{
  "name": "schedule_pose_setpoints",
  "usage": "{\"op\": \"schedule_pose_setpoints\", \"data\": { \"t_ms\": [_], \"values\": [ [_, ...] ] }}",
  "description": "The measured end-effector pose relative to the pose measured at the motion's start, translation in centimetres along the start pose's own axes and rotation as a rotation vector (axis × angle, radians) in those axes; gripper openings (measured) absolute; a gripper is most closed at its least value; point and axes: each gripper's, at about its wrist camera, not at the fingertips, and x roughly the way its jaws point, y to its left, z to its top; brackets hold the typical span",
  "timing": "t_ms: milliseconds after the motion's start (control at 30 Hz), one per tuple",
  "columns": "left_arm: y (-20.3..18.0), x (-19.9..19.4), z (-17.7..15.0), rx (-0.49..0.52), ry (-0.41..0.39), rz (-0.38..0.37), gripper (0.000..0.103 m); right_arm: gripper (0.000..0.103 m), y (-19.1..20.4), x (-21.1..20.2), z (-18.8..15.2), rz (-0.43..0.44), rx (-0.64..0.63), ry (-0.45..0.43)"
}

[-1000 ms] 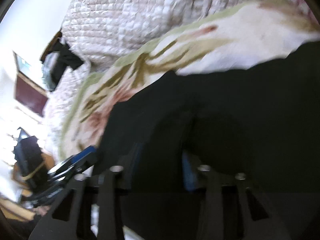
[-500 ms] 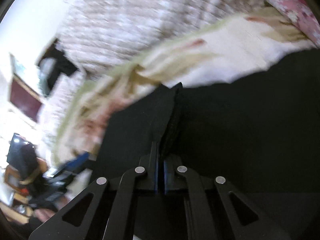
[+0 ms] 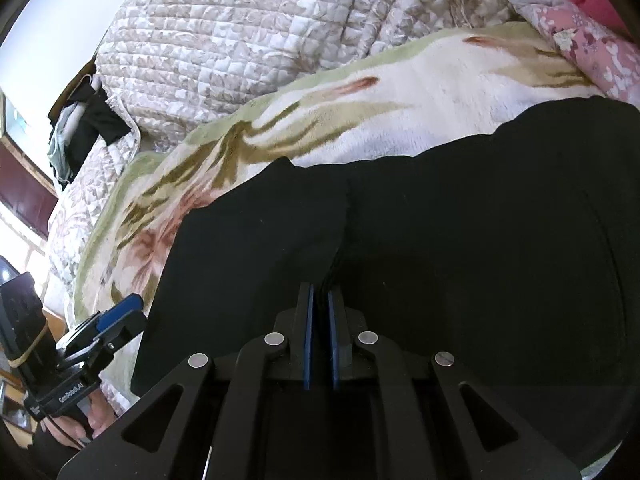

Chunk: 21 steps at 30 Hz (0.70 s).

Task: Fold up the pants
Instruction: 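Open the left gripper while the right gripper grasps the pants edge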

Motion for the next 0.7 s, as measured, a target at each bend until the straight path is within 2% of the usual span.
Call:
{"op": "schedule_pose_setpoints", "data": {
  "t_ms": [67,167,233,300,433,567,700],
  "values": [
    [0.0,0.0,0.0,0.0,-0.001,-0.002,0.047,0.012,-0.2,0.1,0.0,0.024,0.023,0.003],
    [0.0,0.0,-0.1,-0.004,-0.004,-0.007,0.047,0.013,-0.5,0.3,0.0,0.06,0.035,0.022],
    [-0.2,0.2,-0.2,-0.003,0.001,-0.011,0.047,0.002,-0.6,0.3,-0.1,0.072,0.057,0.029],
    [-0.3,0.2,-0.2,0.001,0.002,-0.016,0.047,0.002,-0.7,0.0,-0.2,0.083,0.074,0.028],
    [-0.8,-0.2,-0.3,0.026,-0.011,-0.024,0.047,0.002,-0.4,-1.1,-0.5,0.072,0.063,-0.003],
    [-1.0,0.3,-0.5,0.033,0.013,-0.037,0.047,0.002,-0.8,-0.5,-0.6,0.052,0.051,0.016],
    [-1.6,0.5,-0.8,0.053,0.019,-0.04,0.047,0.003,-0.5,-1.4,-0.2,0.001,0.028,-0.039]
  ]
}}
